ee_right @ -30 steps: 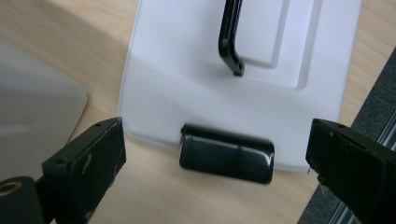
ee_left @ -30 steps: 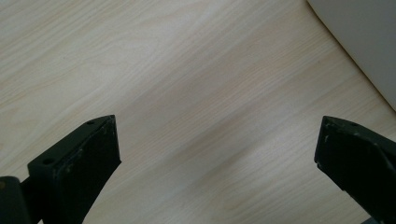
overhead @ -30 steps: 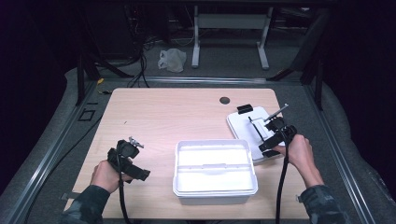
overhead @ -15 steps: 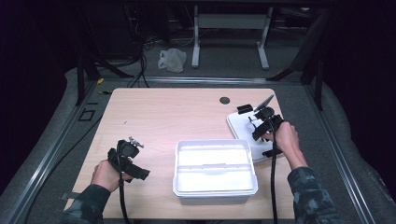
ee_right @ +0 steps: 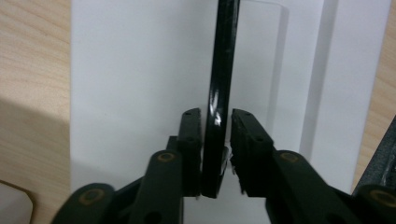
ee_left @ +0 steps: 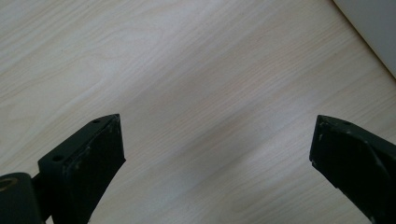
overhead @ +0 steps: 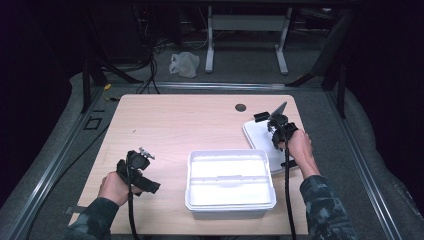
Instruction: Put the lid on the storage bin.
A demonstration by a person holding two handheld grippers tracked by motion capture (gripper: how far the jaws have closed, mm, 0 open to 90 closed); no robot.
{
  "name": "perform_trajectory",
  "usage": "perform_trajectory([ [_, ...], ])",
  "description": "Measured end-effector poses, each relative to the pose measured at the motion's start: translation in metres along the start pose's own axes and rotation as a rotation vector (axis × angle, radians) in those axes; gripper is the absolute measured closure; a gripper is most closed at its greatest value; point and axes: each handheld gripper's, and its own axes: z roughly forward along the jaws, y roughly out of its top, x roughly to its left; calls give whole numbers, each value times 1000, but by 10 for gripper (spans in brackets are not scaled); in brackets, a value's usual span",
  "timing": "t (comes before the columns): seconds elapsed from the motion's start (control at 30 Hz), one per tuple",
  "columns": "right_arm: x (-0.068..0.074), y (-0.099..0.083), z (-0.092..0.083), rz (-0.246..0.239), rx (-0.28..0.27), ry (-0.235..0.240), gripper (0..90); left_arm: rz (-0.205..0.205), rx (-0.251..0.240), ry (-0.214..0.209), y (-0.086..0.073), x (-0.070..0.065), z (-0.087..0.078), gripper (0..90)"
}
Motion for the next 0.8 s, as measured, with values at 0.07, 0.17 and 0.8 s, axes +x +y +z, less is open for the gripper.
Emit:
perform_trajectory([
  [0.07,-1,0,0,7,-6,0,820,0,2,1,0,0,0,31],
  [0.17,-3,0,0,17,-9,-12,836,-1,4,1,0,1,1,32],
  [0.8,-20,-10,-21,2,-97,49,851,-23,13,0,-2,7,5,1],
])
